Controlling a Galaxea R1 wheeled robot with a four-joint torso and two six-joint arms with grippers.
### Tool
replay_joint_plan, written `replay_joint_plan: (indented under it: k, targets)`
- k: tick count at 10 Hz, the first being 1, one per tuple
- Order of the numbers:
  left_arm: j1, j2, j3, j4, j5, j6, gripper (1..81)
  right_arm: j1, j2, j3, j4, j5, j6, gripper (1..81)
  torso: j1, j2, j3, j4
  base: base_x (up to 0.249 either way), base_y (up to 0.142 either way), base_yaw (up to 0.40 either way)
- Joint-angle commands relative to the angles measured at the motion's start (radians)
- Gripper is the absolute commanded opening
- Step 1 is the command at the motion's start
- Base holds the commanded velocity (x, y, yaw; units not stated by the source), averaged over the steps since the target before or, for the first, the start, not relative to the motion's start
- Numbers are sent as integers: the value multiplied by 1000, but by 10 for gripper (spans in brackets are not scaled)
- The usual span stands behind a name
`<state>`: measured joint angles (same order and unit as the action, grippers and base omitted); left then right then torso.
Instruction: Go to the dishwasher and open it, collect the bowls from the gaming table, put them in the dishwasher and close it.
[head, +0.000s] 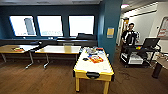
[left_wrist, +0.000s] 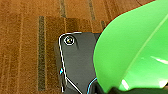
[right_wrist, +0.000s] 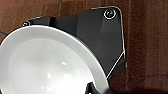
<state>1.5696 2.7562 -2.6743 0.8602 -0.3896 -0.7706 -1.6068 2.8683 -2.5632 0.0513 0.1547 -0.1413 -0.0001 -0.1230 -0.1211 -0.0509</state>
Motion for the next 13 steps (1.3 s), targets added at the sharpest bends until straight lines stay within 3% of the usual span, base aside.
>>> replay_joint_plan:
  k: [1, 10, 13]
  targets:
    - [-39, -29, -12, 2, 20, 2, 10, 41, -10, 0, -11, -52, -1, 10, 0, 0, 0, 0, 0, 0, 0]
    - [-39, -32, -12, 2, 20, 2, 10, 38, -8, -3, -11, -50, -1, 10, 0, 0, 0, 0, 0, 0, 0]
    - [-39, -29, -12, 0, 23, 1, 10, 38, -8, -5, -11, -52, -1, 10, 0, 0, 0, 0, 0, 0, -211]
